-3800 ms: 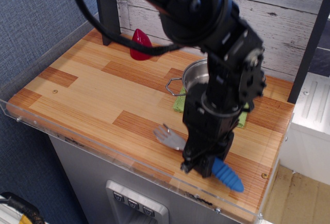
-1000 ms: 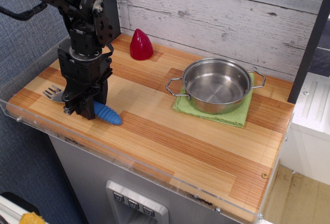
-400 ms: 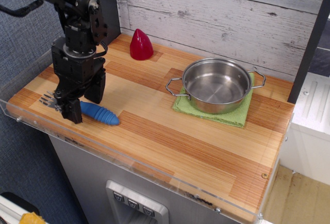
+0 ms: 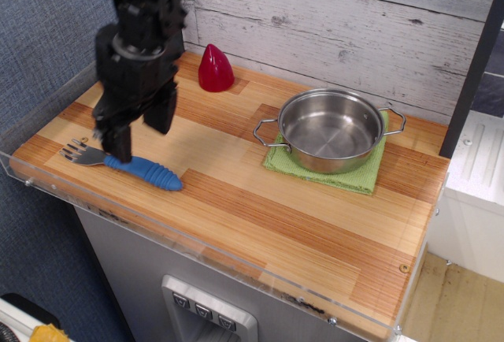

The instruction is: Move the fork to the bottom-left corner of the table.

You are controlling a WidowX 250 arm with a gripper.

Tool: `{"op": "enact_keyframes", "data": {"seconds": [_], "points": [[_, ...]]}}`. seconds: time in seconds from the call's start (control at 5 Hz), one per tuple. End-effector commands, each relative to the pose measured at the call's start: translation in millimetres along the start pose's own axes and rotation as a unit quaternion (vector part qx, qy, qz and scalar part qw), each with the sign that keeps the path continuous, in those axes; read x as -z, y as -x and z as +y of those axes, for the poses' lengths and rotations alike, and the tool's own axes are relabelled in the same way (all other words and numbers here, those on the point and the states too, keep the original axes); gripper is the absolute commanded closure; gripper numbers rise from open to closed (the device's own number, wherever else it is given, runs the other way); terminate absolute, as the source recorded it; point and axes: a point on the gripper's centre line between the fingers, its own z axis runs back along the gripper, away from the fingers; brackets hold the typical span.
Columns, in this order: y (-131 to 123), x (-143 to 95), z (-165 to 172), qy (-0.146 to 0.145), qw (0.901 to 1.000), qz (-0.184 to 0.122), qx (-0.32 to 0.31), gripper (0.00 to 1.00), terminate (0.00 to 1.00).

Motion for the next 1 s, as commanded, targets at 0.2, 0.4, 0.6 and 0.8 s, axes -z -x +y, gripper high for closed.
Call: {"op": "enact_keyframes", "data": {"seconds": [0.2, 0.4, 0.6, 0.8], "points": [[63.3, -96.5, -47.6, 0.137, 0.9653, -0.009, 0.222, 0.00, 0.00], [84.0, -104.9, -52.3, 0.170, 0.9302, -0.021, 0.325, 0.00, 0.00], [84.0, -104.9, -52.3, 0.170, 0.9302, -0.021, 0.325, 0.00, 0.00], [84.0, -104.9, -52.3, 0.170, 0.9302, -0.021, 0.325, 0.00, 1.00]]}}
